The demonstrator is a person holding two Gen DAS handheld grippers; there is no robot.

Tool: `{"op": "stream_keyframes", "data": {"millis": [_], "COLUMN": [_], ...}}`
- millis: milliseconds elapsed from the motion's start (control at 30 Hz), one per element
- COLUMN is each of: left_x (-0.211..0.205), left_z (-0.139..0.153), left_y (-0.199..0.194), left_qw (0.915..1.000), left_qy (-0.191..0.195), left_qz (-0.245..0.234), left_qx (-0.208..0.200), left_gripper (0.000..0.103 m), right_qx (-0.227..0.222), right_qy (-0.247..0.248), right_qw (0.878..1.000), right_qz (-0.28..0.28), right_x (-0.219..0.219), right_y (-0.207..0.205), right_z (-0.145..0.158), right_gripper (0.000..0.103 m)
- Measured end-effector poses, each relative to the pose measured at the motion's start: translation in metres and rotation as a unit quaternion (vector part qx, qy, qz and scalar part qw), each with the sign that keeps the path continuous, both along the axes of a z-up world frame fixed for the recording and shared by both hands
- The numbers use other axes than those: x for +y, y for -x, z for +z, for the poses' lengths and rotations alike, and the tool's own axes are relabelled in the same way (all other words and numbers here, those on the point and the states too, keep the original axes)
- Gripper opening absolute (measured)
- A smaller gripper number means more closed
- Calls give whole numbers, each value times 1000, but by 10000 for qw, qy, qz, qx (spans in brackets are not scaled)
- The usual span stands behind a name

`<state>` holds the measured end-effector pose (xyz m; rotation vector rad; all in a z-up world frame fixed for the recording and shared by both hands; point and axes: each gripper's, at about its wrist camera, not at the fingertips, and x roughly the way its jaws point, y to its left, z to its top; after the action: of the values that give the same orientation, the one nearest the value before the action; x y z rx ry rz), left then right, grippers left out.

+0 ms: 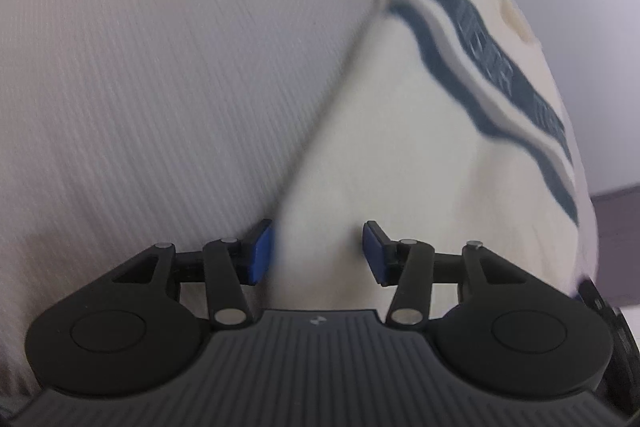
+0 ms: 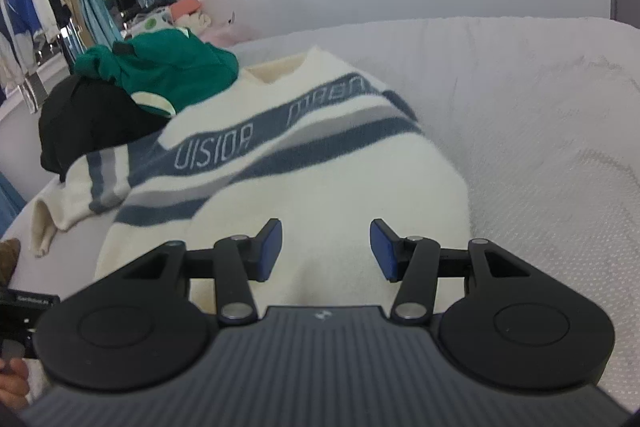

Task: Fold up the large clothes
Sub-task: 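Pinch the sweater hem with the left tool, pull it straight, release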

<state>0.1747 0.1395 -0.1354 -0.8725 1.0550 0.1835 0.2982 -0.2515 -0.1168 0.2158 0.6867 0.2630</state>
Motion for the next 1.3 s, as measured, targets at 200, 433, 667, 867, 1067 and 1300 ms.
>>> {"op": "stream_keyframes", "data": {"millis": [200, 433, 667, 867, 1067, 1300], "left_x": [-15, -9, 20, 46, 43, 34], "left_z": [-8, 5, 40, 55, 45, 59], "left_y": [3, -5, 1, -2, -9, -12], "left_qw": [9995, 9996, 9955, 9887, 9852, 9764], "left_qy": [275, -46, -852, -1478, -1702, -2152], "left_qz": [-178, -281, -313, -215, -220, -177], "left_qx": [23, -63, -280, -120, 47, -66], "left_gripper": [46, 13, 13, 12, 14, 59], "right_qx": [171, 106, 108, -7, 189, 182], "right_qy": [27, 302, 285, 412, 287, 174], "right_qw": [9999, 9995, 9995, 9988, 9991, 9992], "right_qz": [0, 17, -22, 255, 267, 294], "right_x": [1, 8, 5, 17, 10, 13], "right_y": [-6, -4, -1, 0, 1, -2], "right_z": [-8, -8, -5, -2, -8, -7], "right_gripper": [52, 51, 51, 51, 51, 51]}}
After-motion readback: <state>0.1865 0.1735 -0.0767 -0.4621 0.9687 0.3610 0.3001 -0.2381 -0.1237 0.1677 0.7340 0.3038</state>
